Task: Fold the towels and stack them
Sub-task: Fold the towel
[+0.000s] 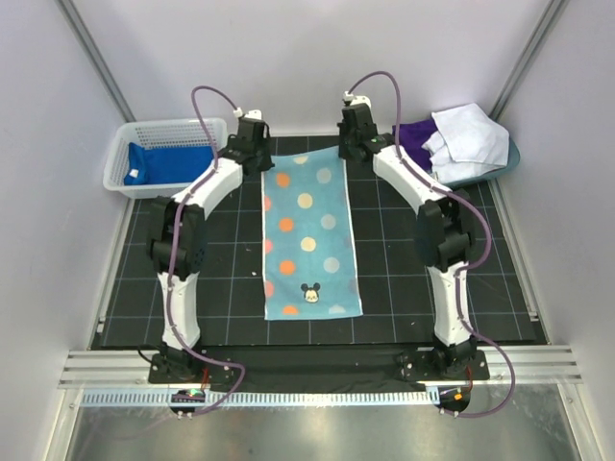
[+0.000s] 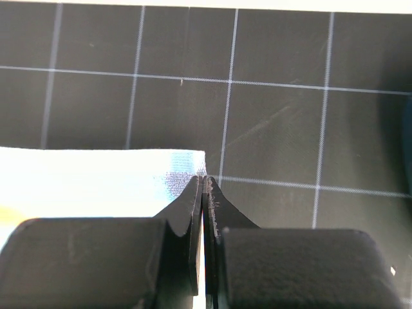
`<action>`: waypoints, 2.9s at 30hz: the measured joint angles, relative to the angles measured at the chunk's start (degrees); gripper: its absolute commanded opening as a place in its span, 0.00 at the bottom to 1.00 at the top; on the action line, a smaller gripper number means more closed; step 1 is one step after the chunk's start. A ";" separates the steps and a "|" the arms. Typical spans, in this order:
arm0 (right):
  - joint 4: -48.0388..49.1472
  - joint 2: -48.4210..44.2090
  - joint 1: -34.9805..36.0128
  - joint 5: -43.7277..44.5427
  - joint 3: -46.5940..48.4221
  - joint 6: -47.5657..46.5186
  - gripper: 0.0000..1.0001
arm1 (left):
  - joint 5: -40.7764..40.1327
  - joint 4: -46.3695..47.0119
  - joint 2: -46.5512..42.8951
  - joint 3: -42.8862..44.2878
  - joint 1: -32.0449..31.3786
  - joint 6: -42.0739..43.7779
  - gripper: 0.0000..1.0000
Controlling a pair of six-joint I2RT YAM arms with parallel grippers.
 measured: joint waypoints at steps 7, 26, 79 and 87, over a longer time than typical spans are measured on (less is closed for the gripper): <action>3.63 -11.50 0.09 -0.63 -13.66 2.51 0.01 | 0.02 2.19 -9.16 -9.60 -2.03 -0.15 0.00; 6.51 -47.17 10.99 1.99 -58.99 16.48 0.01 | -7.76 1.18 -36.44 -44.96 -13.97 -13.05 0.01; -1.99 -64.02 27.43 7.98 -80.37 34.73 0.01 | -7.17 -7.52 -55.10 -63.21 -27.89 -22.21 0.13; -1.70 -63.30 27.41 8.00 -80.37 34.71 0.13 | -6.93 -7.34 -53.02 -63.21 -28.72 -22.23 0.13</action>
